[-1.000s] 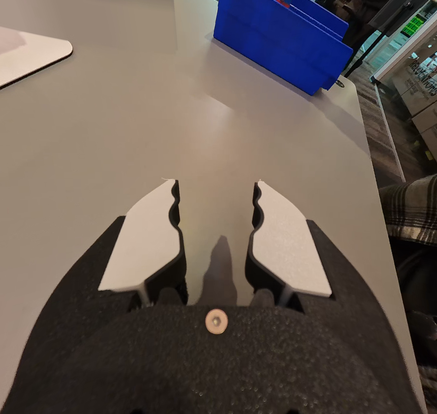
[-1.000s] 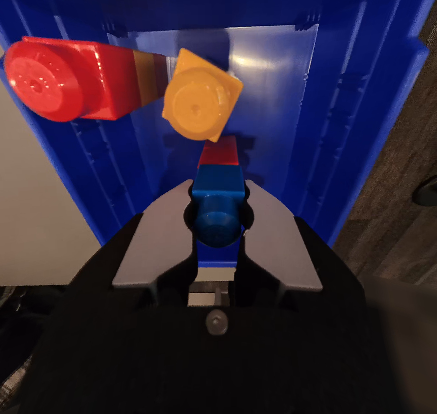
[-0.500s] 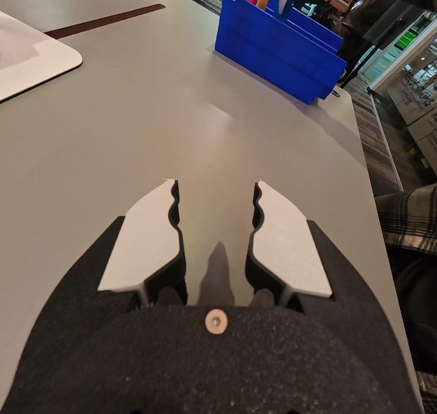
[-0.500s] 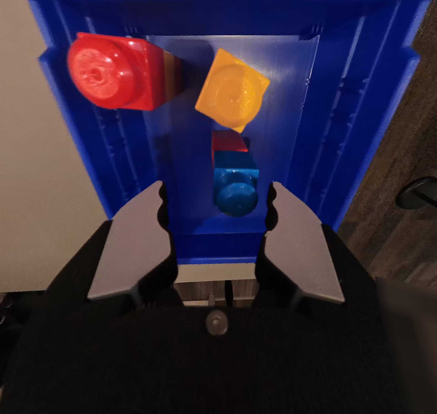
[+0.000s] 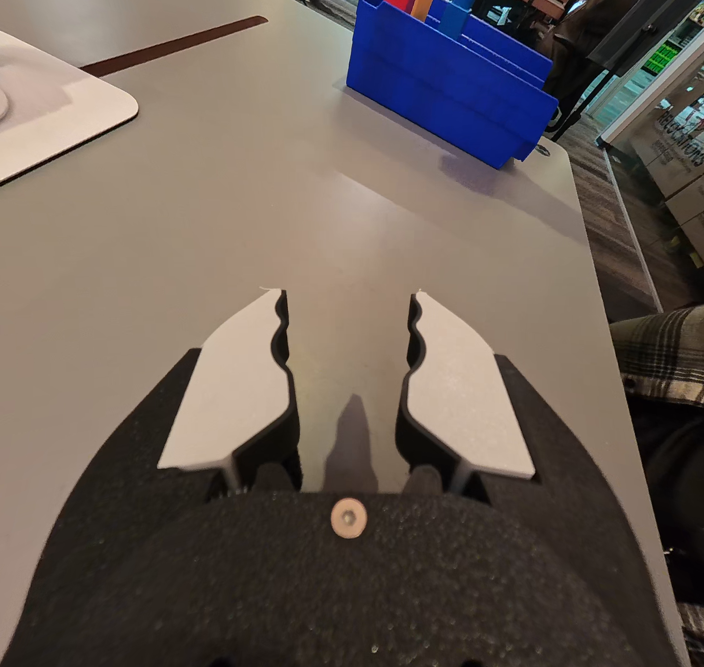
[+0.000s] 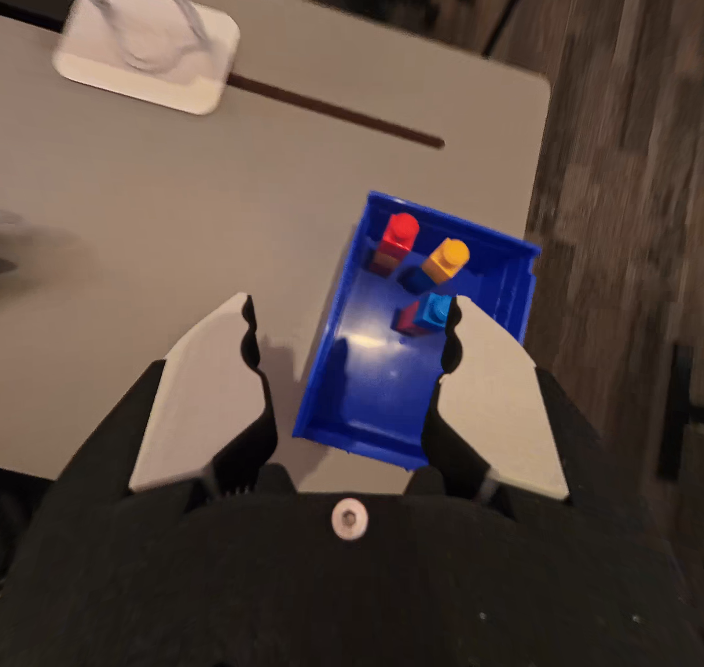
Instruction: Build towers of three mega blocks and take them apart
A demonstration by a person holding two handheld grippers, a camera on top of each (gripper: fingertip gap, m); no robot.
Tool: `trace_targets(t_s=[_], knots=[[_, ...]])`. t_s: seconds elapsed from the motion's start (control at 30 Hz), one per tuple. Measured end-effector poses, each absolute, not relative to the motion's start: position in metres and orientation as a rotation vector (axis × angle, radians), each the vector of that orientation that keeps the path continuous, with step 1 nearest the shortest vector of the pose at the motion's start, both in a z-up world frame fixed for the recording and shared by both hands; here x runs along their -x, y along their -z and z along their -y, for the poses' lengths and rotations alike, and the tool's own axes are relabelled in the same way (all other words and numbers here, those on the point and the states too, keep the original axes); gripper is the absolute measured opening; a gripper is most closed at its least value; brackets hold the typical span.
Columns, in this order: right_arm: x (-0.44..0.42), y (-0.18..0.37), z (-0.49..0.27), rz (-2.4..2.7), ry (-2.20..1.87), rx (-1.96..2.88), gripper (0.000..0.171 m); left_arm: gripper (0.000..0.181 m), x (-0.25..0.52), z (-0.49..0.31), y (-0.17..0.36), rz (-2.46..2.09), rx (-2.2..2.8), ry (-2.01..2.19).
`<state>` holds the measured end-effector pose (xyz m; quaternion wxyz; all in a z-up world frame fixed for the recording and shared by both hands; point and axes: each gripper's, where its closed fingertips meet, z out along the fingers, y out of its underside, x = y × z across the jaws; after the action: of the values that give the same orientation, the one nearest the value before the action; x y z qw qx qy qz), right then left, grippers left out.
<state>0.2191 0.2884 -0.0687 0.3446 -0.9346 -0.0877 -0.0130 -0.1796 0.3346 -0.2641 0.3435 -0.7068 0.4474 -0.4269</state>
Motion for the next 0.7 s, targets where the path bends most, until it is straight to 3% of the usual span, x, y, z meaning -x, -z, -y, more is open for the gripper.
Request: trace_targets(t_s=[0.13,0.4,0.7], knots=[[-0.165,0.086,-0.263,0.363,0.027,2.222,0.095,0.060,0.179,-0.335,0.267,-1.165,1.843,1.102],[-0.074,0.169,-0.256,0.439,-0.140,2.043,0.098,0.060,0.179,-0.337,0.265,-1.155,1.826,1.100],[-0.025,0.194,-0.262,0.404,-0.223,1.877,0.092,0.060,0.175,-0.335,0.258,-1.142,1.795,1.092]])
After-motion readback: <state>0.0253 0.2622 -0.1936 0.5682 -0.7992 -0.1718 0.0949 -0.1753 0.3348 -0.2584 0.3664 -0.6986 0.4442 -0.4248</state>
